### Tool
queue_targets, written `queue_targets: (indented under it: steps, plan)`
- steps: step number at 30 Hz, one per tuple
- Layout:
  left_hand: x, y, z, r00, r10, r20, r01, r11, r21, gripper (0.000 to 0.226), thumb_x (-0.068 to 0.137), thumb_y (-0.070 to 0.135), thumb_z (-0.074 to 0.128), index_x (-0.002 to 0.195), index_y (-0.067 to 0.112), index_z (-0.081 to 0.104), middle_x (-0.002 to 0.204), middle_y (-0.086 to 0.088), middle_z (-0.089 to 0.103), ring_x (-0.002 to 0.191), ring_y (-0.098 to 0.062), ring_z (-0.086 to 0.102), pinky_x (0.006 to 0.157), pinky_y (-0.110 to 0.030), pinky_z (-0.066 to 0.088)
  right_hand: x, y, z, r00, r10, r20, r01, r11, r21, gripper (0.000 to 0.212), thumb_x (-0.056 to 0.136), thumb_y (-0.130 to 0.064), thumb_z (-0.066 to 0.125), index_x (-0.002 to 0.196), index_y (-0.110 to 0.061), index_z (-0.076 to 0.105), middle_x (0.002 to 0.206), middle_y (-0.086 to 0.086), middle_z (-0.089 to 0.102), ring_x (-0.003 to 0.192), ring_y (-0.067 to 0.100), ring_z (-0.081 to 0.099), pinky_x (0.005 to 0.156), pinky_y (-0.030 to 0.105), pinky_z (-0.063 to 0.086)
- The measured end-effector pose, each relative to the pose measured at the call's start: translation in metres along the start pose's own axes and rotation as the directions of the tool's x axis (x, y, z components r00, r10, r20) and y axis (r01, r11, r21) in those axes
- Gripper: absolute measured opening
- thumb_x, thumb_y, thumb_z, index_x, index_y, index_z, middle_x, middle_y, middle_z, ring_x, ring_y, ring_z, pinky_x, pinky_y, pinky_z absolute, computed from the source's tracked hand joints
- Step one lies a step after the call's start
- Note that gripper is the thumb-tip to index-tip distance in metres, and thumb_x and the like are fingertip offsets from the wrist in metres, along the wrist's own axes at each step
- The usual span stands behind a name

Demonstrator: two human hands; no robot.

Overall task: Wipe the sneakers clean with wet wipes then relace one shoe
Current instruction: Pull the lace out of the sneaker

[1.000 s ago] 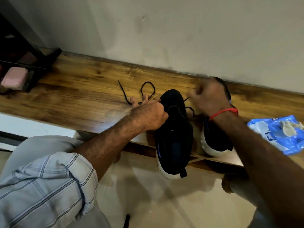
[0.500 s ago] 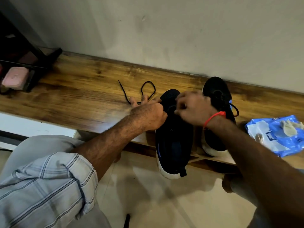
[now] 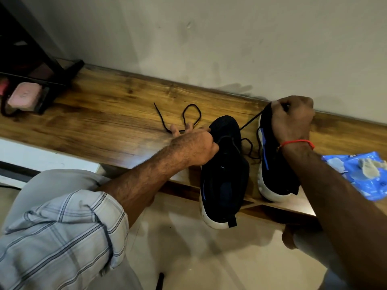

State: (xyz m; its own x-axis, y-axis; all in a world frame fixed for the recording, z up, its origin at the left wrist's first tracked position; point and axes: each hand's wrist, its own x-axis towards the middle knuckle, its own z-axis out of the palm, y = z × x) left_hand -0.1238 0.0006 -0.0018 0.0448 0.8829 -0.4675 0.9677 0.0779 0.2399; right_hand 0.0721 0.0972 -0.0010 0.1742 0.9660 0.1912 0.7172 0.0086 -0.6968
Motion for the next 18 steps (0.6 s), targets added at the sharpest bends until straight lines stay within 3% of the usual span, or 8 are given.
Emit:
queue_targets:
  steps: [1,4,6,9,15,18]
  plan:
    - [0.000,0.000,0.000,1.000,-0.002,0.003,0.002,1.000,0.003,0.035,0.104,0.038,0.039,0.108,0.022,0.070,0.164,0.008,0.026,0.149,-0.033,0.014,0.110,-0.075,0.008,-0.005,-0.002,0.001,0.997,-0.078,0.014,0.079,0.995,-0.057,0.030,0.083,-0.027,0.055,0.106,-0.016,0.070,0.133,0.016,0.050,0.128,0.038,0.042,0.108,0.031,0.029]
    - [0.000,0.001,0.000,1.000,-0.001,0.006,0.001,1.000,0.008,0.036,0.105,0.038,0.038,0.114,0.021,0.069,0.162,0.005,0.028,0.149,-0.035,0.014,0.110,-0.075,0.005,-0.022,-0.010,0.005,0.889,-0.388,0.242,0.443,0.863,-0.242,0.042,0.081,-0.030,0.061,0.123,-0.026,0.062,0.152,0.008,0.031,0.140,0.040,0.022,0.115,0.049,0.021]
    - [0.001,0.002,0.000,1.000,0.000,0.008,0.000,1.000,0.014,0.037,0.105,0.038,0.037,0.116,0.020,0.068,0.161,0.004,0.030,0.148,-0.035,0.015,0.111,-0.075,0.007,-0.035,-0.015,0.011,0.797,-0.347,0.494,0.534,0.787,-0.308,0.033,0.084,-0.043,0.066,0.115,-0.033,0.065,0.155,0.003,0.029,0.144,0.039,0.012,0.117,0.058,0.014]
    - [0.000,0.002,0.000,1.000,-0.004,0.017,0.004,0.999,0.042,0.039,0.106,0.040,0.035,0.118,0.020,0.067,0.164,0.005,0.026,0.148,-0.033,0.014,0.111,-0.072,0.010,-0.058,-0.018,0.026,0.710,-0.205,0.673,0.573,0.724,-0.383,0.026,0.086,-0.047,0.064,0.107,-0.031,0.060,0.156,0.002,0.026,0.146,0.038,0.006,0.116,0.061,0.010]
    - [-0.002,0.003,-0.001,0.999,-0.036,0.021,0.035,0.998,0.061,0.040,0.106,0.040,0.034,0.116,0.019,0.067,0.165,0.006,0.024,0.150,-0.034,0.014,0.110,-0.072,0.011,-0.057,-0.024,0.024,0.680,-0.220,0.700,0.595,0.723,-0.351,0.018,0.088,-0.050,0.064,0.087,-0.032,0.066,0.143,-0.013,0.043,0.140,0.027,0.018,0.109,0.053,0.021]
    - [-0.004,0.007,-0.003,0.995,-0.085,0.049,0.081,0.994,0.077,0.033,0.106,0.036,0.037,0.083,0.021,0.056,0.153,-0.004,0.043,0.148,-0.036,0.020,0.111,-0.073,0.011,-0.045,-0.025,0.017,0.723,-0.200,0.662,0.487,0.826,-0.283,0.019,0.087,-0.045,0.067,0.080,-0.027,0.066,0.125,-0.011,0.053,0.129,0.026,0.032,0.103,0.047,0.028]
